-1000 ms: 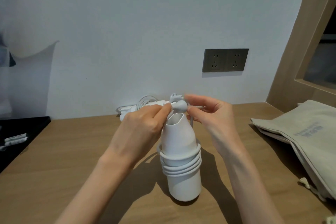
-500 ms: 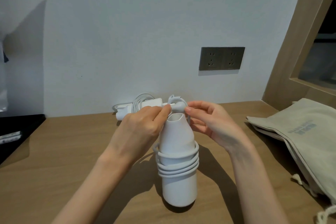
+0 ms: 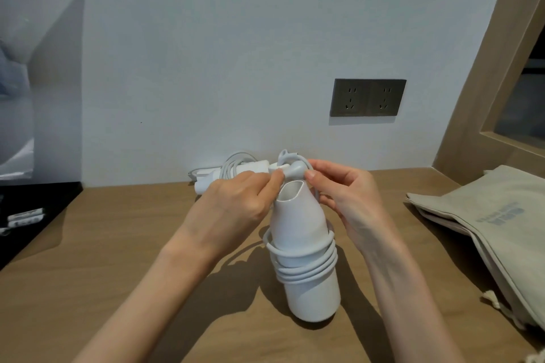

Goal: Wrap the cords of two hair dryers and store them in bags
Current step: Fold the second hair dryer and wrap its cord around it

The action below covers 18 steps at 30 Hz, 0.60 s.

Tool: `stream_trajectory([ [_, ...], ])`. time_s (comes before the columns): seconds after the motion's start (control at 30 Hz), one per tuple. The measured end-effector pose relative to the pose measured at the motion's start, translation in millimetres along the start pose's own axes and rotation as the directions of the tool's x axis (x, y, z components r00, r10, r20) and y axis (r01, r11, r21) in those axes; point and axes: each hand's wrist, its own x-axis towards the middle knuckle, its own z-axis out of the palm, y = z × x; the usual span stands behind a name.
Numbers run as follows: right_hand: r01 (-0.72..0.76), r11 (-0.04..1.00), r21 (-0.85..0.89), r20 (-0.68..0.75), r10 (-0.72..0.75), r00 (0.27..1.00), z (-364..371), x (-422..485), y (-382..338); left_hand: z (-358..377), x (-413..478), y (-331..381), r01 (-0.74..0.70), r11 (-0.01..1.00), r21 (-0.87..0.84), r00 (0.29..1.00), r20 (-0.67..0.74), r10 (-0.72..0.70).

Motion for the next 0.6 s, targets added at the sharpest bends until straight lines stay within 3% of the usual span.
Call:
stream_trajectory([
  [0.23, -0.105, 0.970, 0.219, 0.002, 0.107, 0.994, -2.5, 0.0, -7.7, -7.7, 10.0, 4.8, -0.060, 0.998, 0.026, 0.998, 0.007, 0.060],
  [0.6, 0.032, 0.998, 0.061, -0.081, -0.027, 0.996, -8.0, -2.7, -7.9, -12.6, 25.3, 5.4, -0.083, 0.996, -0.014, 0.994, 0.064, 0.084],
])
